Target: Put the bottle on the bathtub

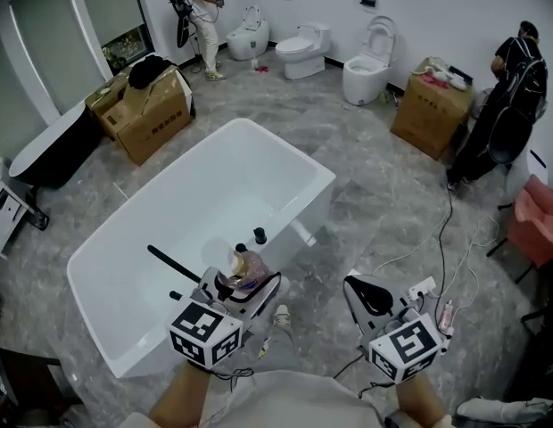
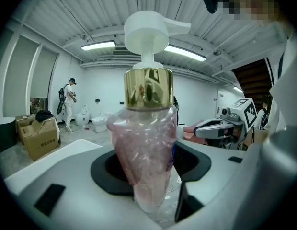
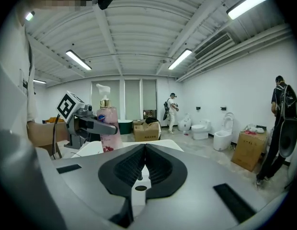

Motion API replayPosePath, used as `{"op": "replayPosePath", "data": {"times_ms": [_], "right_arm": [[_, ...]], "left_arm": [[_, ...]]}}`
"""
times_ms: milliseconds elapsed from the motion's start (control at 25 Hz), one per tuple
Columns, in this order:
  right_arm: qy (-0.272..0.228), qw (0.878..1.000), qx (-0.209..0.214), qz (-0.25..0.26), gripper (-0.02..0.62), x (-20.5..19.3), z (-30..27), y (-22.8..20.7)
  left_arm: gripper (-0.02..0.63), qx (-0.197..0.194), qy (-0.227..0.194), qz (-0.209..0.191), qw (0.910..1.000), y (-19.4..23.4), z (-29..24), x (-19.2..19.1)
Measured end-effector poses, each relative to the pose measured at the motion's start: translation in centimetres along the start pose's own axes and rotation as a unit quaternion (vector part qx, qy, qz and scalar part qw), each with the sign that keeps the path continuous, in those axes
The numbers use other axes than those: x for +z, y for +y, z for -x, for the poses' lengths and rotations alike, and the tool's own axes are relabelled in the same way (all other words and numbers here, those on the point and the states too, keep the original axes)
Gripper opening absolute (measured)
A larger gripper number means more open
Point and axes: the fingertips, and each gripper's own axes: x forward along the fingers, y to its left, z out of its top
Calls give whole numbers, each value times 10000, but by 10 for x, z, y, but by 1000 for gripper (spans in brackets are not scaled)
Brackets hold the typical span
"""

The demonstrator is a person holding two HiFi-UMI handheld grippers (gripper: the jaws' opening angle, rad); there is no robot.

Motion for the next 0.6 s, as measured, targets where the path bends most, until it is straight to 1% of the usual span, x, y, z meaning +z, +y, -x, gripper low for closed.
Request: {"op": "replayPosePath", "data": {"times_ms": [160,320,400,520,600], "right_arm": [[201,9997,-37,-95,28,9,-50,-31],[344,9991,-80,-237,28,16,-106,-63],[443,9984,-120,-319,28,15,-132,-80],[590,9976,-217,-292,28,11,-168,-104],[664,9967,-285,-358,28,7,-190,-117]], "left_arm": [[250,-174,78,-258,9995,48,-43,9],[250,-322,191,-534,9979,99,-91,10],[250,-456,243,-683,9963,117,-115,8],[250,-685,263,-930,9930,140,-147,5],[250,-746,288,-989,9919,156,-168,-2]]}}
